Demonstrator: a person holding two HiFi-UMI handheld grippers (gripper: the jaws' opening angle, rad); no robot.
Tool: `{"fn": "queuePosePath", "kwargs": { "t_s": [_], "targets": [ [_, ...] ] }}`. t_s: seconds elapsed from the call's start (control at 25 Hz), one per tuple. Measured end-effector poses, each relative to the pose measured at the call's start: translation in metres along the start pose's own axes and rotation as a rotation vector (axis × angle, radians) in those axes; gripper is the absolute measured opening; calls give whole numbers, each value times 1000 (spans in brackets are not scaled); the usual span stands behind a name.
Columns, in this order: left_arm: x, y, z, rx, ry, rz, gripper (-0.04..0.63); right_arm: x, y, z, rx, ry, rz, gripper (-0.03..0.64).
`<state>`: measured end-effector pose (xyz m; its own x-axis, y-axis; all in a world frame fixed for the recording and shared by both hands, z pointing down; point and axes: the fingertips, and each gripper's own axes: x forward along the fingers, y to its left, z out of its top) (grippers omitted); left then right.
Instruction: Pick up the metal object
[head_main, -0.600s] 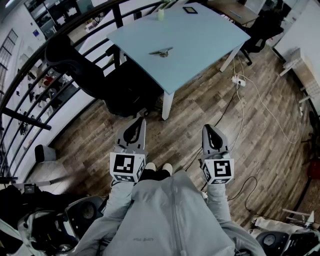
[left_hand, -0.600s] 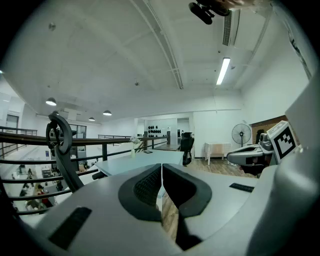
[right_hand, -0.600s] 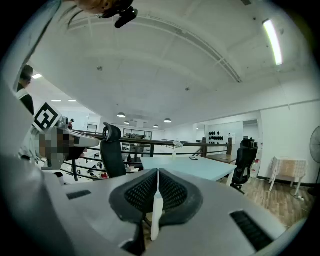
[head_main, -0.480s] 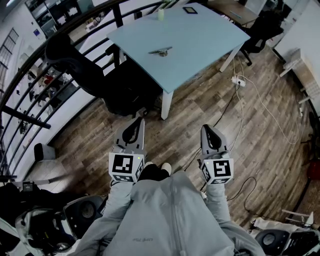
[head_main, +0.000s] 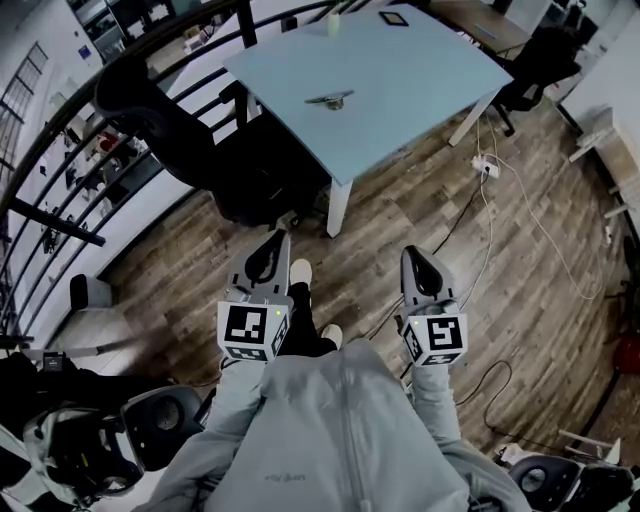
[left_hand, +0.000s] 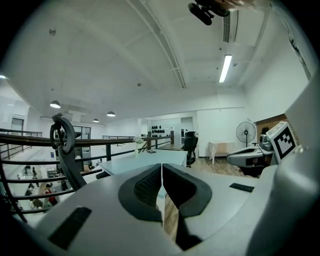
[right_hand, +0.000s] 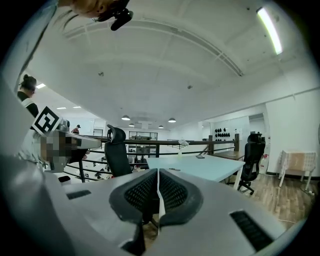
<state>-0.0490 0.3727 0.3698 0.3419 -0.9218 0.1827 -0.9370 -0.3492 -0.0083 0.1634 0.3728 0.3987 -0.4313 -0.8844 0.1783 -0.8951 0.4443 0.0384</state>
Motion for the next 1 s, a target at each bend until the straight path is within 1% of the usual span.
{"fn": "queuePosePath", "kwargs": {
  "t_s": [0.16, 0.32, 0.72, 1.0],
  "targets": [
    [26, 10, 0, -5, -3, -10, 31, 27, -8, 1, 6, 2, 1, 26],
    [63, 28, 6, -6, -4, -24, 31, 64, -19, 6, 5, 5, -2, 26],
    [167, 101, 27, -16, 6, -69, 31, 188, -41, 32, 20, 16, -26, 26],
    [213, 136, 30, -28, 20, -120, 31, 241, -39, 38, 39, 36, -50, 26]
  ]
}}
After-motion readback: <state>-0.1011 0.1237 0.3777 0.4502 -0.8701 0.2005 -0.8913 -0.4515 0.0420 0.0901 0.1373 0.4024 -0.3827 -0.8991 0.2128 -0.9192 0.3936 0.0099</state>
